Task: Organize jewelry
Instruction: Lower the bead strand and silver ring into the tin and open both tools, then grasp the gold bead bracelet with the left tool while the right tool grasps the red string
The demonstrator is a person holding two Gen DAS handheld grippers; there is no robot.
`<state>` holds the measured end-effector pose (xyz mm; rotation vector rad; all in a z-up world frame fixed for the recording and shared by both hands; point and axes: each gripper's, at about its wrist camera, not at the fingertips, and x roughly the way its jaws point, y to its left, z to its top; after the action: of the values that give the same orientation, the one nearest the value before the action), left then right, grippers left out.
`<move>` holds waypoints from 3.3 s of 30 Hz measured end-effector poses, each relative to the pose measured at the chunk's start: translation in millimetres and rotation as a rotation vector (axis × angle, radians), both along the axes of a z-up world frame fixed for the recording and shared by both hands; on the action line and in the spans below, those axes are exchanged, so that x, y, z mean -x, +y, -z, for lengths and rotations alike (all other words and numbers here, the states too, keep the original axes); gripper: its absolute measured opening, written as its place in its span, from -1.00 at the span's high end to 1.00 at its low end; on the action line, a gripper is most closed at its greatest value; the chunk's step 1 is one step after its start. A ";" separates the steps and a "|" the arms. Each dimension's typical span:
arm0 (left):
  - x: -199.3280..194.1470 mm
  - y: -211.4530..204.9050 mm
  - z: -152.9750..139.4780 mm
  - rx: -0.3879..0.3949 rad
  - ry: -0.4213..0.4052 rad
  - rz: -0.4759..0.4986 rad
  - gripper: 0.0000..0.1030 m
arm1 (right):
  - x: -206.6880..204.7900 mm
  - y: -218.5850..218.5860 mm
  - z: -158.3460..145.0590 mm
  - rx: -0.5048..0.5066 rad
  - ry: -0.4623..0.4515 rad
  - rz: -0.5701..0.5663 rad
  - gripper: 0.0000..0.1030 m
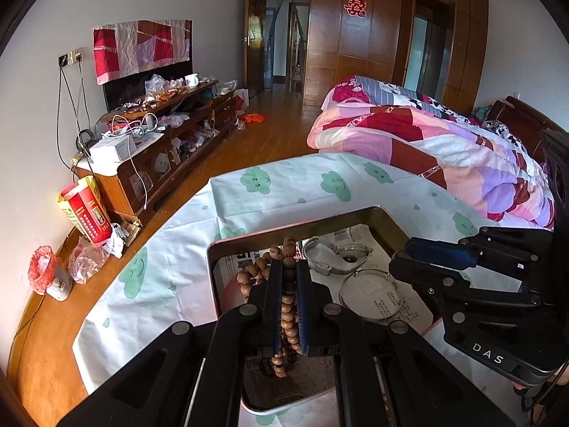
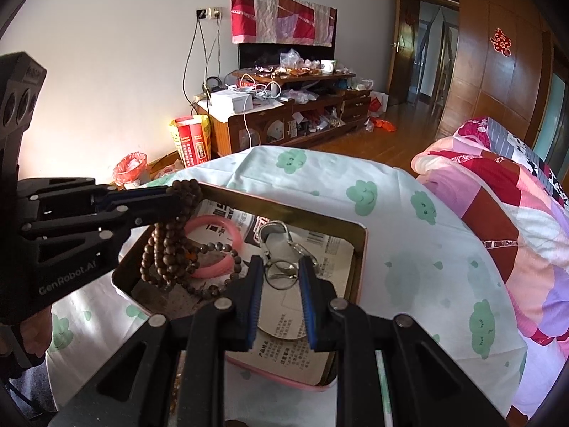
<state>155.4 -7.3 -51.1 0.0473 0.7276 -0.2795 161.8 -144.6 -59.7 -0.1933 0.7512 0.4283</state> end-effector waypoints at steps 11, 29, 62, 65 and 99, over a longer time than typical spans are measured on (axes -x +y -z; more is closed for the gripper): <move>2.0 0.8 14.3 0.000 0.032 -0.002 0.88 | 0.8 3.1 11.3 0.018 0.025 -0.005 0.56; -1.1 -0.3 22.6 -0.033 0.059 -0.035 0.80 | -1.2 1.3 22.5 0.031 0.021 0.023 0.53; 92.7 17.1 42.0 -0.076 0.068 -0.100 -0.24 | 78.2 -64.7 34.5 -0.046 0.046 0.176 -0.28; 98.8 12.0 49.6 -0.063 0.091 -0.083 -0.24 | 91.5 -63.4 40.8 -0.038 0.052 0.173 -0.33; 118.1 19.4 12.1 0.061 -0.004 -0.041 0.81 | 129.9 -34.4 38.7 -0.050 0.016 0.079 -0.13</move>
<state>37.3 12.1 -63.3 -0.0252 0.7153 -0.2625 32.0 -179.0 -98.4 -0.1131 0.7606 0.3735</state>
